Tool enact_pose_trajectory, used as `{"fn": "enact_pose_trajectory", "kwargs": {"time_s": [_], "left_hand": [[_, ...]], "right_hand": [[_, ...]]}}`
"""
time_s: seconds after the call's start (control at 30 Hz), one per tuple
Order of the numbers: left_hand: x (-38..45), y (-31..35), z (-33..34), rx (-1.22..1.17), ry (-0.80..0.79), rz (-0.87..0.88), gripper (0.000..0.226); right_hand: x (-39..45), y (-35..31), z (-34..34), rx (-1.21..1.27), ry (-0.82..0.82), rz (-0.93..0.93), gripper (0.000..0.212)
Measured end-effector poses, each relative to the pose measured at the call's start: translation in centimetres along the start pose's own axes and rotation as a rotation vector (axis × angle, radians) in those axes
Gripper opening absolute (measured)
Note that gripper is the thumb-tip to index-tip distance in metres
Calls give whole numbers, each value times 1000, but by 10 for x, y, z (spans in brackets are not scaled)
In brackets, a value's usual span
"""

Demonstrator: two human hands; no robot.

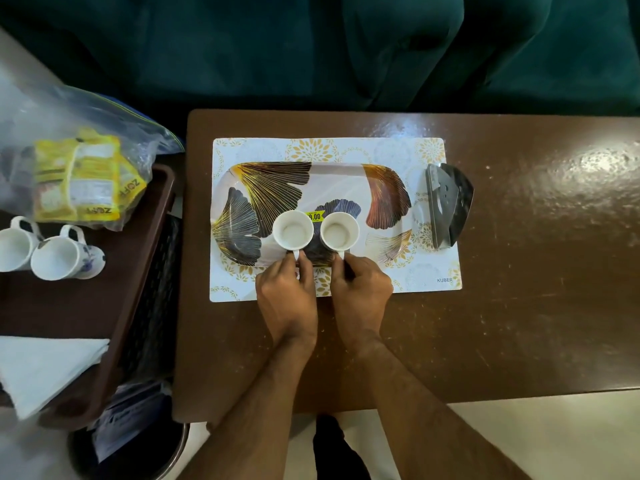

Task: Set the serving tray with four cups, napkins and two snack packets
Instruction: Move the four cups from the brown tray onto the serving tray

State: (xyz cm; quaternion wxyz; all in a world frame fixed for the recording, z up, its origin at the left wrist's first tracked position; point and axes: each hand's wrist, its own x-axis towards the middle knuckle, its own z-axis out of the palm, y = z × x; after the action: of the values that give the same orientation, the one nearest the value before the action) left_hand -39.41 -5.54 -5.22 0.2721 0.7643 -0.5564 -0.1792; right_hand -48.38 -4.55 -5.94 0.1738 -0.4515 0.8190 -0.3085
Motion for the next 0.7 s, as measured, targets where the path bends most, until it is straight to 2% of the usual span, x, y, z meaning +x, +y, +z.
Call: {"fn": "enact_pose_trajectory", "kwargs": {"time_s": [0.43,0.6,0.7], "left_hand": [[-3,0,-6,-73,-29,-64,26],[-5,-1,-15,-110,-39,-110,30],[-7,-4,-23,-119,-22,-110,33]], "right_hand": [[-6,-2,2,59,52,-5,10],[-17,-2,-2,26,103,-20,35],[-24,-6,-3,10,162,-51,36]]}}
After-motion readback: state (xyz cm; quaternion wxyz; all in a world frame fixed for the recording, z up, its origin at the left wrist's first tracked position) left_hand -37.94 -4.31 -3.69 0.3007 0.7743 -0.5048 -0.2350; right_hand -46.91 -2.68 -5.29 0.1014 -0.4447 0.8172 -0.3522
